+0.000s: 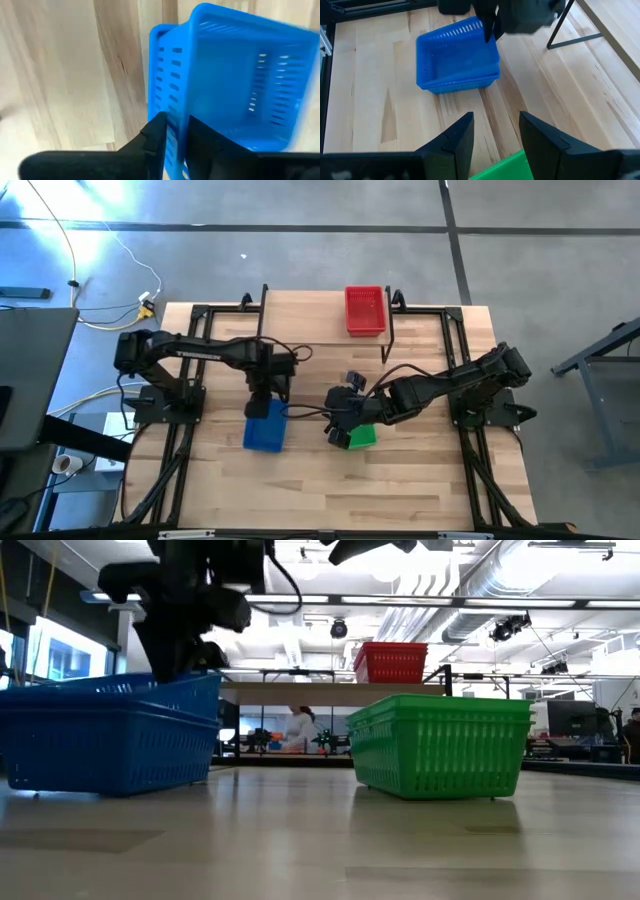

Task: Stack baskets on shelf by color
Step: Stack the bottom blue basket on the top of the stacked blue baskets, then put the stacked green baskets on the shelf

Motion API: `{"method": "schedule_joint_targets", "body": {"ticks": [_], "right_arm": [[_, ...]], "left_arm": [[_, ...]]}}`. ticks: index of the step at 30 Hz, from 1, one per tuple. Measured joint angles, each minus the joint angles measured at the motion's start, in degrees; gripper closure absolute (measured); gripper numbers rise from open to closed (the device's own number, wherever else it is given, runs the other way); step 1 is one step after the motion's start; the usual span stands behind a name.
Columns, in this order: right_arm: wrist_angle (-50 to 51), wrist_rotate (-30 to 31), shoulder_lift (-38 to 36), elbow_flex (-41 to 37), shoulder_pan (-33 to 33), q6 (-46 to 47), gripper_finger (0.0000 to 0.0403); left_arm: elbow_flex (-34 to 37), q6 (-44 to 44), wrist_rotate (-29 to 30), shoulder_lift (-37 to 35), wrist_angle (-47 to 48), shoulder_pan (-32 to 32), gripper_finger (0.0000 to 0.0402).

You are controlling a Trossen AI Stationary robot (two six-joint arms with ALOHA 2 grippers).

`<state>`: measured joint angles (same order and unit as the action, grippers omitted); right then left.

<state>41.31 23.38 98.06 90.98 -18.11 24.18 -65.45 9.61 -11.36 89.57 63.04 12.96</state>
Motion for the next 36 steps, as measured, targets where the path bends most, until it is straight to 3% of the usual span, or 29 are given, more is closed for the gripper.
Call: {"method": "schedule_joint_targets", "body": {"ticks": [6,12,27,36], "right_arm": [[-0.19,0.00,0.00,0.00,0.00,0.00,0.0258],[-0.19,-1.01,0.00,0.00,0.00,-0.03,0.0258],[-0.28,-2.40,0.00,0.00,0.00,4.06,0.0258],[3.56,-1.54,0.00,0.02,0.00,10.56,0.0258]], "left_arm": [[0.00,2.81,0.24,4.53,0.18,-0.37,0.0382],[0.00,3.07,0.20,4.41,0.22,-0.36,0.0390],[-0.02,1.55,0.26,3.12,1.29,-0.60,0.0272],[-0.66,1.34,3.42,0.04,2.48,-0.88,0.0265]]}}
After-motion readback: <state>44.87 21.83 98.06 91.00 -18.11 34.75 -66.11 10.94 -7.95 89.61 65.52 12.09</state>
